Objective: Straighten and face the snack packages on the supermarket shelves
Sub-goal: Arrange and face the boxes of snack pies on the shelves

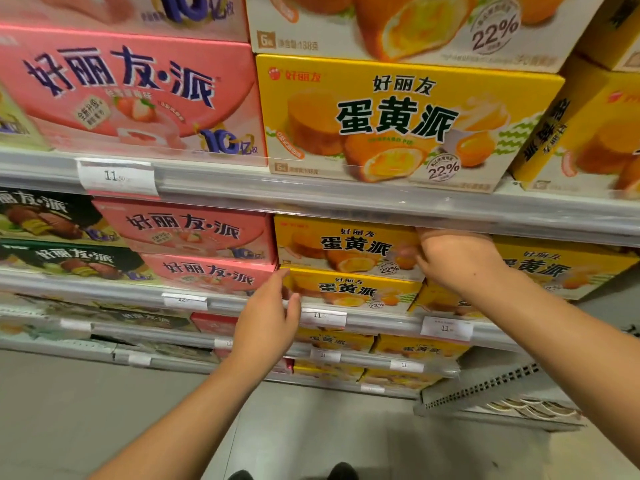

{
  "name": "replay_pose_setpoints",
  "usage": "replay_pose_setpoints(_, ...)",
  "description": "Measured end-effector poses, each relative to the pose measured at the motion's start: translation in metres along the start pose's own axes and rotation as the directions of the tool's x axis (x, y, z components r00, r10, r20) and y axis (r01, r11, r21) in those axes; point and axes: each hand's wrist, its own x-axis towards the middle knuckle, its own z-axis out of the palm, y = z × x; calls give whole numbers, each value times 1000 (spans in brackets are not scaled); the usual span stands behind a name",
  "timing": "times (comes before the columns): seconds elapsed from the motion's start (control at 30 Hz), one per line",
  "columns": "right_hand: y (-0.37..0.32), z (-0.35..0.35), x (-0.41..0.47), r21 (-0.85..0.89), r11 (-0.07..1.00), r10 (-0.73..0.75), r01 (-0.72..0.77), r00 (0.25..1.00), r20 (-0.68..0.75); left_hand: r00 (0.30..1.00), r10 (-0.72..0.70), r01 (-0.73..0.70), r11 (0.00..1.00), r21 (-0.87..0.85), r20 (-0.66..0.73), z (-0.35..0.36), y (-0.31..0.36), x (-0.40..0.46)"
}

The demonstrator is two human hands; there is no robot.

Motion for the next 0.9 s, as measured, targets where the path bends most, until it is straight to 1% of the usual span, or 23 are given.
replay_pose_setpoints(0.1, -3, -7, 6, -55, 998, 26, -19, 991, 128, 999, -27, 25, 998, 59, 33, 5, -1, 9)
replay_pose_setpoints(0.2, -2, -8, 8, -78, 996, 51, -36, 980, 193, 1000, -20, 17, 993, 120, 20, 8, -2, 13)
replay_pose_setpoints(0.33, 0, -6, 6, -66, 996, 68, -56, 977, 203, 998, 66, -66, 959, 277, 7, 9, -5, 15)
replay_pose_setpoints(0.43, 1, -4, 8, -61, 996, 79, -68, 977, 198, 990, 141, -135, 932, 337, 8, 6, -9, 17)
replay_pose_setpoints(0.57, 1, -2, 8, -58, 995, 84, -75, 982, 169, 989, 144, -142, 895, 424, 26, 1, -12, 27)
replay_pose_setpoints(0.63, 2, -2, 8, -32, 996, 92, -88, 981, 172, 989, 144, -148, 890, 431, 42, -1, -12, 31)
replay_pose_setpoints(0.73, 3, -2, 6, 4, 997, 81, -82, 990, 118, 986, 159, -166, 909, 381, 50, -3, -13, 32)
replay_pose_setpoints(0.83, 5, 0, 1, 48, 996, 72, -76, 995, 75, 983, 185, -176, 933, 313, 2, -4, -19, 31)
replay_pose_setpoints(0.9, 4, 3, -3, 63, 997, 52, -53, 999, 15, 981, 193, -180, 942, 283, -19, -3, -20, 30)
